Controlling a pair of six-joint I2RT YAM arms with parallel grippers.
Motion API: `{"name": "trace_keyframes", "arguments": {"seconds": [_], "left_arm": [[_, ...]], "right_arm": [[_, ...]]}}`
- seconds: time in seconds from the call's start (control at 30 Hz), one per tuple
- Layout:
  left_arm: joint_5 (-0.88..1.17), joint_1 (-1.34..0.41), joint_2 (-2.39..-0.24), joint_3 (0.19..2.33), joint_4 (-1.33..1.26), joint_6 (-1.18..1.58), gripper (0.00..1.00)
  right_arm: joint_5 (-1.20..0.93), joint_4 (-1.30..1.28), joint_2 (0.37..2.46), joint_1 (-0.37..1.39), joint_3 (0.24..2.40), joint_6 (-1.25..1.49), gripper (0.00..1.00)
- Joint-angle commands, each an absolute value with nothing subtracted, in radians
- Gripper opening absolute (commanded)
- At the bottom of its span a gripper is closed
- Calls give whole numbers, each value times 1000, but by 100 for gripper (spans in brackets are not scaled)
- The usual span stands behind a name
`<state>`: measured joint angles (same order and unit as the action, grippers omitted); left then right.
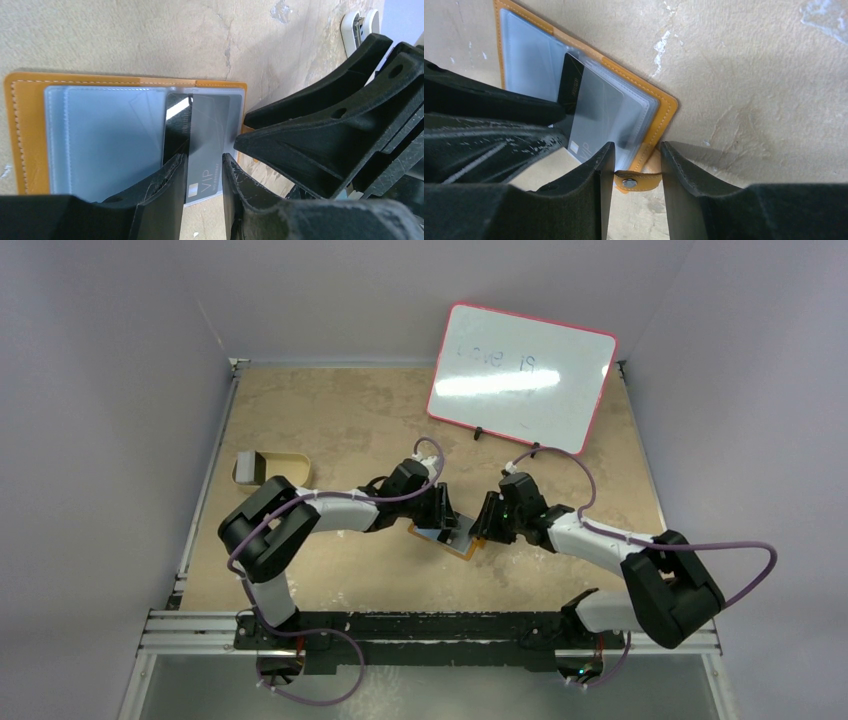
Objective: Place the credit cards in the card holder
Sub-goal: Insert the credit card into the card holder.
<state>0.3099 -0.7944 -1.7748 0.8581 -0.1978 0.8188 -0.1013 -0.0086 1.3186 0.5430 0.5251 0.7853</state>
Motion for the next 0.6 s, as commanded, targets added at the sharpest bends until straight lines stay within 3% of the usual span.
{"name": "trace_keyframes", "arguments": {"seconds": [0.0, 0.3, 0.57], "left_arm": [[308, -809, -1780, 906, -233, 825, 30], [156, -810, -1721, 961, -59, 726, 33], [156, -810, -1762, 964, -58, 712, 37]], "right_arm": [[-106, 12, 1331, 548, 518, 791, 41], [-106, -7, 1318, 548, 517, 783, 41], [-94, 2, 1324, 548, 517, 777, 41]]}}
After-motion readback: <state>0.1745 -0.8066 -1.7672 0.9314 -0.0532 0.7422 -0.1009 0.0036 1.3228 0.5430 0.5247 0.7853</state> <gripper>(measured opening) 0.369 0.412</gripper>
